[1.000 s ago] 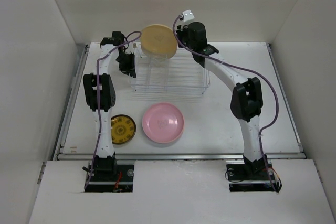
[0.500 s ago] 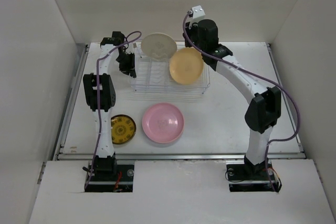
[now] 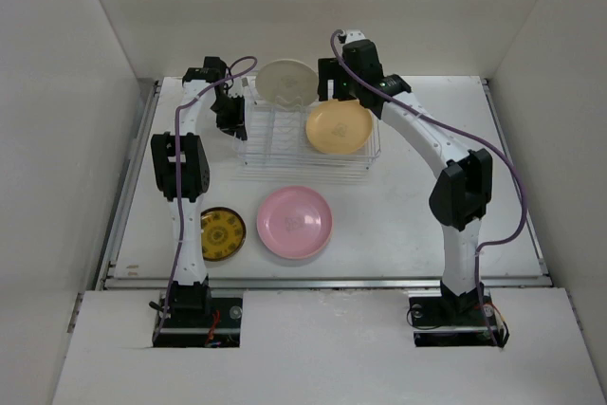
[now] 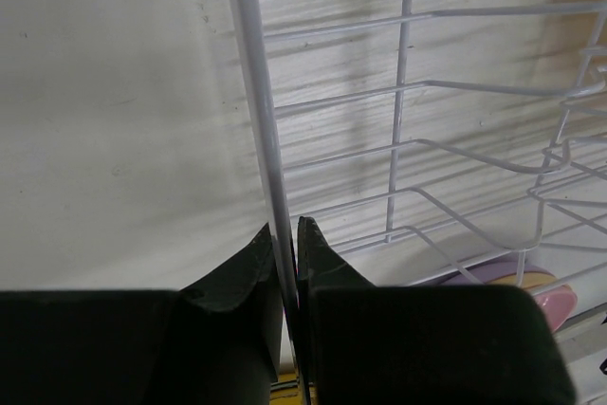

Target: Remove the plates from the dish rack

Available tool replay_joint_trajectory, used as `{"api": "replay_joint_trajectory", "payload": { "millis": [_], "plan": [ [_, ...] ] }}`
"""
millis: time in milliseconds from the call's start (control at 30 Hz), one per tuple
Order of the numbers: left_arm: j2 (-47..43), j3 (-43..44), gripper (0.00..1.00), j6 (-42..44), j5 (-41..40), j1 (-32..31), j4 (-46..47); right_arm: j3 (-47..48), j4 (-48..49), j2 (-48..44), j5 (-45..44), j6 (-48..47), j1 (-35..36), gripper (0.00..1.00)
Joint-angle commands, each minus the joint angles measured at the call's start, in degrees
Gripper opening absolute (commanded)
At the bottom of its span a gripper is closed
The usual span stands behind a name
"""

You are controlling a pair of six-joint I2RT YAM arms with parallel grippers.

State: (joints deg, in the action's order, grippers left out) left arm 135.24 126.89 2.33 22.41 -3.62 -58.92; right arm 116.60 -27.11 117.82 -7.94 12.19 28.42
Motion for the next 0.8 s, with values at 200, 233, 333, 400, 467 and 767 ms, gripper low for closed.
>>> {"api": "replay_joint_trajectory", "payload": {
  "millis": [200, 233, 333, 400, 467, 767],
  "plan": [
    [-3.40, -0.68, 0.00, -0.31, 3.69, -1.48, -1.55, 9.68, -20.49, 9.77, -0.75, 14.69, -5.04, 1.00],
    [-3.40, -0.68, 0.00, -0.31, 3.69, -1.48, -1.55, 10.75, -22.52, 10.32, -2.24, 18.02, -5.05, 1.00],
    [-3.40, -0.68, 0.00, 0.22, 3.16, -1.48, -2.08, 5.33, -23.69, 7.35, -4.27, 25.22, -5.05, 1.00],
    [-3.93, -0.68, 0.00, 0.22, 3.16, -1.48, -2.08, -0.45, -24.38, 4.97, -4.27, 29.54, -5.05, 1.00],
    [-3.93, -0.68, 0.00, -0.30, 3.16, -1.48, -2.08, -3.47, -25.35, 2.42, -4.27, 36.63, -5.05, 1.00],
    [-4.54, -0.68, 0.00, -0.83, 3.16, -1.48, -1.55, 2.47, -40.52, 8.21, -8.39, 52.49, -3.91, 1.00]
  ]
}}
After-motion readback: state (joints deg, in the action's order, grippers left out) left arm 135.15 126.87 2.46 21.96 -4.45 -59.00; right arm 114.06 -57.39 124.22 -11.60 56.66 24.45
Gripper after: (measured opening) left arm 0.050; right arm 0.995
